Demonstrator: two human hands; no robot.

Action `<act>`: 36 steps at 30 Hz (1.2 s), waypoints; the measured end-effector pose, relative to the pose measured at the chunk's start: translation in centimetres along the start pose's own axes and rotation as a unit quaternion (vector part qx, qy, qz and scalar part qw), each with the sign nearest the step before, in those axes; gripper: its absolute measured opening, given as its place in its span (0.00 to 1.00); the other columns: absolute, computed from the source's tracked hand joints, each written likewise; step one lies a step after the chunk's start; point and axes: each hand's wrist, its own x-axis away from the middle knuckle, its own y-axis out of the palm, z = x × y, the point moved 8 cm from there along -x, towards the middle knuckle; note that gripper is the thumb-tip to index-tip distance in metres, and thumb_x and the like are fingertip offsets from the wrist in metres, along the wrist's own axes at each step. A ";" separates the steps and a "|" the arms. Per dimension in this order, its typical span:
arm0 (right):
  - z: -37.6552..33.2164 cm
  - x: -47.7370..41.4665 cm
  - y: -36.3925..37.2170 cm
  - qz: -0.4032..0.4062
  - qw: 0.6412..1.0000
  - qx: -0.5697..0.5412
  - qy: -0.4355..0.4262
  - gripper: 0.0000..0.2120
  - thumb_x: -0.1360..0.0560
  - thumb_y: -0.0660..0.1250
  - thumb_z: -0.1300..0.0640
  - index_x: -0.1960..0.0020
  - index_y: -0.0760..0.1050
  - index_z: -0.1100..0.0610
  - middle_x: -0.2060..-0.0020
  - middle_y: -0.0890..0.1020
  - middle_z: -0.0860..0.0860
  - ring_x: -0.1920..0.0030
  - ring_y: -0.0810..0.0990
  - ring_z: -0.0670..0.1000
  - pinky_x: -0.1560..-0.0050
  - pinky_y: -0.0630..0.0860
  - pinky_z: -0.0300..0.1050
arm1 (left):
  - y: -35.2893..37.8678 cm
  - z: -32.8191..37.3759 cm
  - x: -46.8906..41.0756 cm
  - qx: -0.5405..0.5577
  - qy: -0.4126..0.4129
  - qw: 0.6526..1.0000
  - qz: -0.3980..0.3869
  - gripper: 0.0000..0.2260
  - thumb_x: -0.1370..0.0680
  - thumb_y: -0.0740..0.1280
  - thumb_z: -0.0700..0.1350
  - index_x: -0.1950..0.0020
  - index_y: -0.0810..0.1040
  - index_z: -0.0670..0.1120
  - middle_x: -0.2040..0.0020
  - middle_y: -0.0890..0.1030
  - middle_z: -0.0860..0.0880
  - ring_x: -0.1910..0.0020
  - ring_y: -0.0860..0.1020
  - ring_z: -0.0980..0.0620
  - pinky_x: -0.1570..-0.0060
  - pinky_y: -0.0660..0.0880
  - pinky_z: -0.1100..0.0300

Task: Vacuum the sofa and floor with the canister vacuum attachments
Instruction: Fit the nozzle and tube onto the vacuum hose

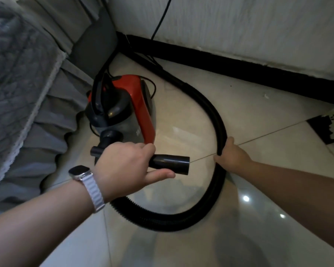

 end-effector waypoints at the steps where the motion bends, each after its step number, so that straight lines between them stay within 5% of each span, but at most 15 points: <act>1: 0.1 -0.3 -0.2 -0.001 0.999 -0.049 0.021 0.28 0.22 0.69 0.53 0.32 0.58 0.63 0.48 0.77 0.56 0.53 0.78 0.57 0.56 0.78 0.48 | 0.0 -0.1 0.3 -0.004 -0.007 1.000 -0.010 0.29 0.25 0.48 0.76 0.64 0.64 0.50 0.73 0.70 0.53 0.77 0.72 0.50 0.77 0.58 0.59; 5: -0.1 -0.8 0.6 -0.034 0.985 -0.153 0.067 0.33 0.25 0.72 0.53 0.28 0.60 0.64 0.44 0.76 0.57 0.46 0.78 0.58 0.51 0.78 0.47 | -0.1 -0.8 0.7 -0.028 -0.053 0.998 -0.031 0.23 0.26 0.58 0.72 0.63 0.62 0.52 0.73 0.69 0.55 0.77 0.71 0.51 0.75 0.52 0.61; 11: -2.1 1.6 0.6 0.011 0.965 -0.259 0.046 0.22 0.28 0.72 0.57 0.40 0.65 0.61 0.53 0.77 0.56 0.58 0.82 0.58 0.59 0.82 0.51 | 1.0 -0.6 -0.1 -0.031 -0.072 0.995 -0.061 0.18 0.31 0.71 0.58 0.63 0.63 0.54 0.73 0.65 0.57 0.79 0.66 0.53 0.75 0.46 0.65; 22: -6.3 12.1 -2.6 0.034 0.982 -0.155 -0.107 0.12 0.27 0.70 0.54 0.47 0.69 0.51 0.61 0.78 0.48 0.63 0.77 0.48 0.63 0.74 0.45 | 0.8 1.4 -4.8 0.030 -0.077 0.996 -0.018 0.10 0.23 0.66 0.57 0.51 0.73 0.52 0.65 0.74 0.54 0.68 0.75 0.51 0.69 0.68 0.57; 28: -5.6 17.4 -3.0 0.011 0.980 -0.117 -0.157 0.12 0.27 0.70 0.56 0.48 0.69 0.51 0.64 0.75 0.48 0.68 0.73 0.46 0.67 0.70 0.41 | 0.1 2.0 -6.3 0.052 -0.004 0.998 0.036 0.28 0.26 0.71 0.55 0.28 0.67 0.52 0.55 0.83 0.52 0.60 0.83 0.47 0.66 0.78 0.55; 36: -1.8 20.8 -3.4 -0.009 0.974 -0.030 -0.223 0.15 0.31 0.68 0.48 0.51 0.64 0.38 0.66 0.75 0.43 0.65 0.75 0.43 0.64 0.71 0.40 | -0.8 3.7 -6.5 0.074 0.090 0.992 0.040 0.22 0.31 0.72 0.58 0.41 0.81 0.51 0.43 0.77 0.47 0.56 0.81 0.48 0.66 0.76 0.58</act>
